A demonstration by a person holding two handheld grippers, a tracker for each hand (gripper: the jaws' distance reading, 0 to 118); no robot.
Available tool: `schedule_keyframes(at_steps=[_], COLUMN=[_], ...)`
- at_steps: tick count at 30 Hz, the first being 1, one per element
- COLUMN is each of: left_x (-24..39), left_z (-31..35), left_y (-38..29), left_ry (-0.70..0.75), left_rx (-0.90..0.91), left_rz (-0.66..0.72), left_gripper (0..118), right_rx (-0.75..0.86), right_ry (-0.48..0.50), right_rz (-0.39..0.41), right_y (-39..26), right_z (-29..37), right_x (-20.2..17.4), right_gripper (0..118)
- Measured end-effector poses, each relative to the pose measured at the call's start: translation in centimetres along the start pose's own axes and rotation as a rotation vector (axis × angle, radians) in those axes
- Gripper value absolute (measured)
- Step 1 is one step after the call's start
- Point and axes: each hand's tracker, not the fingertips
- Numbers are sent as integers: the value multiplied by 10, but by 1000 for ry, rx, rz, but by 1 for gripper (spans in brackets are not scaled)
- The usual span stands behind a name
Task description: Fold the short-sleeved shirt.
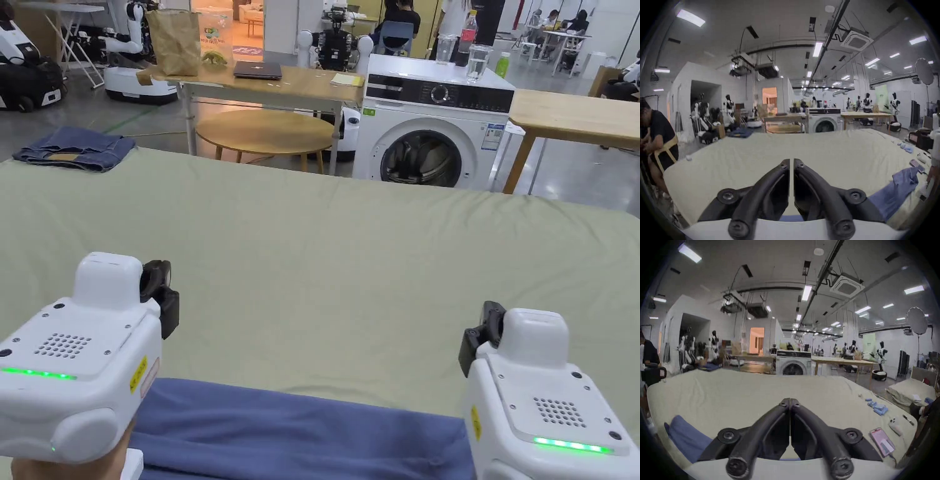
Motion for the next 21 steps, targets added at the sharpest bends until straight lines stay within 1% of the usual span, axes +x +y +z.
schedule_keyframes(at_steps=[5, 8, 11, 13, 16, 19, 20, 21], left_x=[-8, -19, -46, -70, -109, -138, -147, -158], left_z=[-1, -3, -10, -17, -31, -40, -42, -46], left_y=[0, -4, -9, -15, -30, -47, -53, -60], left_ry=[3, 15, -59, -106, -168, -248, -273, -305], left_rx=[-13, -72, -200, -323, -512, -650, -668, -695], left_rz=[63, 41, 83, 133, 251, 377, 422, 478], left_gripper=[0, 0, 0, 0, 0, 0, 5, 28], right_rx=[27, 10, 0, -6, -11, -23, -31, -41], right_ry=[-9, 88, 87, 90, 87, 91, 93, 95], right_rz=[2, -28, -20, -2, 19, 27, 30, 34], right_y=[1, 3, 4, 5, 5, 5, 4, 3], right_z=[-3, -6, -9, -10, -13, -17, -18, -20], right_x=[-13, -11, -11, -12, -10, -10, -10, -10], right_gripper=[0, 0, 0, 0, 0, 0, 0, 0])
